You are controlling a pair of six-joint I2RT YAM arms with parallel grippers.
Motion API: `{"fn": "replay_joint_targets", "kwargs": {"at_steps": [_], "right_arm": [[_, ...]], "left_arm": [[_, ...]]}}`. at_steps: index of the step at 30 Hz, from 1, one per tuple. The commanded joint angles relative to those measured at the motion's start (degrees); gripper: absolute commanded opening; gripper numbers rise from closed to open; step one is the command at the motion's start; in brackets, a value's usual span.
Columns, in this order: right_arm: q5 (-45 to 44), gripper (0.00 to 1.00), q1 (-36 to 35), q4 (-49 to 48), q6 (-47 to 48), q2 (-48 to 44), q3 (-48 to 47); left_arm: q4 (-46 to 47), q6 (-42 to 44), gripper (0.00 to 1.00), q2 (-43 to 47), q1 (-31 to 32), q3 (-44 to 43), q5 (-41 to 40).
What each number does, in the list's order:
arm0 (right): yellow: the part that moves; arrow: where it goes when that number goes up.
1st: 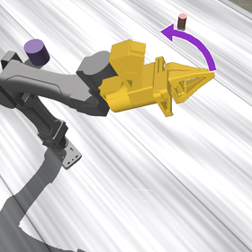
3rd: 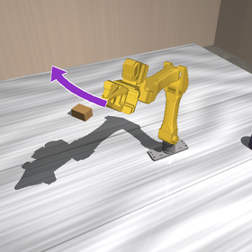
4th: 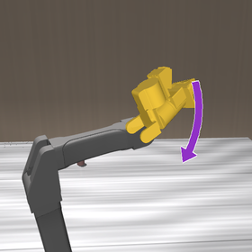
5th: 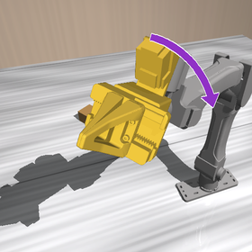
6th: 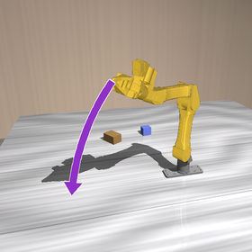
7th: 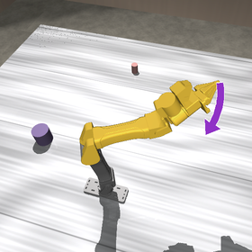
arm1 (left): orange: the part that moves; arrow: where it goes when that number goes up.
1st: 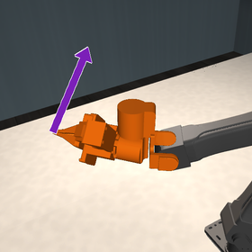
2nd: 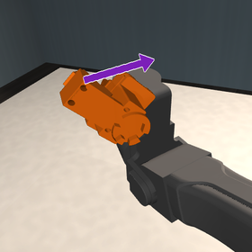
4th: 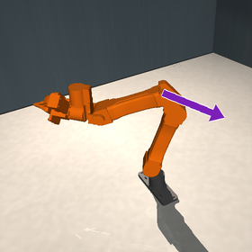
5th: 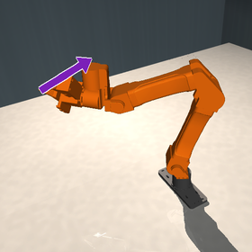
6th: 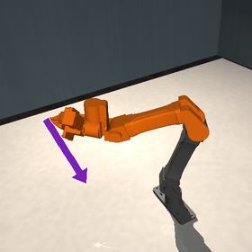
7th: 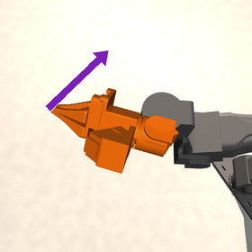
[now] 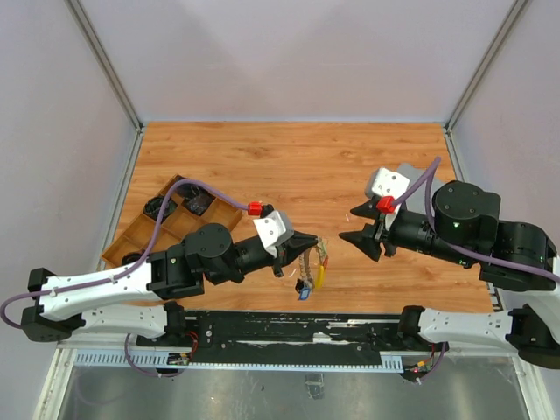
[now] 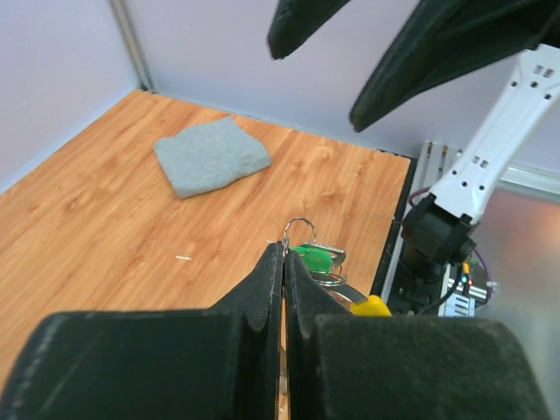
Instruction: Put the keys on the keyring
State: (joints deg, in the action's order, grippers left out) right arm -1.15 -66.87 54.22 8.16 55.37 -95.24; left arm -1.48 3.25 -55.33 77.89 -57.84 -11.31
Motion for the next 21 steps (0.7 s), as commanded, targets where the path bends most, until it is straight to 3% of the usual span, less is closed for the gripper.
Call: {"fn": "replay_joint_targets", "kwargs": {"at_steps": [1, 5, 9, 14, 21], "right_arm": [[-10.31, 0.52, 1.64, -4.84, -13.01, -0.84, 2.75], [5.63, 0.52, 15.34, -4.54, -19.42, 1.07, 3.80], [23.49, 0.51, 26.50, -12.81, -25.36, -0.20, 10.06], [34.79, 0.48, 28.39, -24.32, -33.73, -1.70, 18.19], [37.85, 0.44, 28.38, -30.25, -38.20, -1.90, 23.40]], "left_arm": [[3.19, -3.23, 0.00, 1.13, -2.04, 0.24, -3.37], [2.96, -4.82, 0.01, 1.90, -4.13, 1.04, -3.14], [4.16, -4.97, 0.01, 2.97, -5.25, 2.31, -3.54], [5.88, -5.22, 0.00, 4.24, -5.96, 3.67, -3.14], [6.95, -5.08, 0.00, 4.88, -5.95, 4.00, -2.89]]}}
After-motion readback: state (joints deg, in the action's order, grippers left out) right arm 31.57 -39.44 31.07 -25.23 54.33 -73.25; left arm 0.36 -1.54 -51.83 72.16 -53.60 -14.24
